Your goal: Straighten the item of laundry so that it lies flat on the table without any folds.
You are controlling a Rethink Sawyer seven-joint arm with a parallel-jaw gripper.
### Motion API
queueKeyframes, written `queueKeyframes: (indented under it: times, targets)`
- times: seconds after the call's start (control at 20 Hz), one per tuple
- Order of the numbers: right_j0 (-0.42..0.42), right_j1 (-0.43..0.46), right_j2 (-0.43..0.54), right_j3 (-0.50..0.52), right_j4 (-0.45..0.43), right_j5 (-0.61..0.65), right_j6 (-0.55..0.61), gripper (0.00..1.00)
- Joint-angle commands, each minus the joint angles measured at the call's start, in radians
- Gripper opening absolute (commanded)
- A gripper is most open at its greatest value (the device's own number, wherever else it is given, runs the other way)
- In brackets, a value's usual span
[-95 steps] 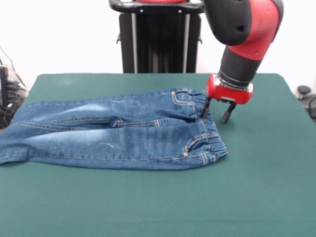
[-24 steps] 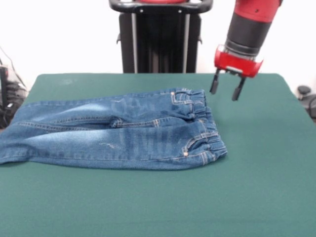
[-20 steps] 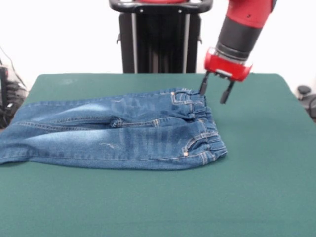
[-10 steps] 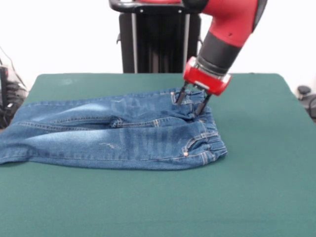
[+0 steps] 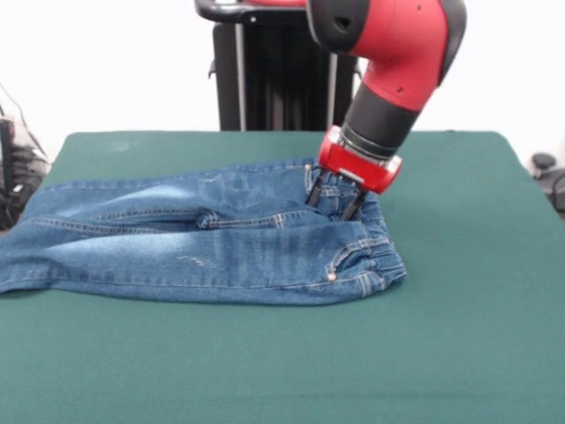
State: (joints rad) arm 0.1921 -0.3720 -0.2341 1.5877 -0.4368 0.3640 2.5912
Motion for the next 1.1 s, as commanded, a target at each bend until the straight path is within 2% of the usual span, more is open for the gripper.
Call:
queueKeyframes:
  times: [0.05,0.2,0.3,0.35,0.6,0.75,1.1]
  targets:
    - [-0.143,0.168,0.24,-0.083,0.017,-0.243,0.006,1.0]
    - [-0.208,0.147,0.323,-0.045,-0.001,-0.243,-0.043,1.0]
    - [-0.288,0.146,0.415,-0.011,0.003,-0.223,-0.084,1.0]
    - [-0.337,0.153,0.471,0.007,0.008,-0.209,-0.108,1.0]
    - [-0.446,0.175,0.606,0.067,0.032,-0.178,-0.112,1.0]
    - [-0.544,0.216,0.723,0.105,0.036,-0.154,-0.156,1.0]
    - [-0.654,0.289,0.863,0.128,0.006,-0.121,-0.202,1.0]
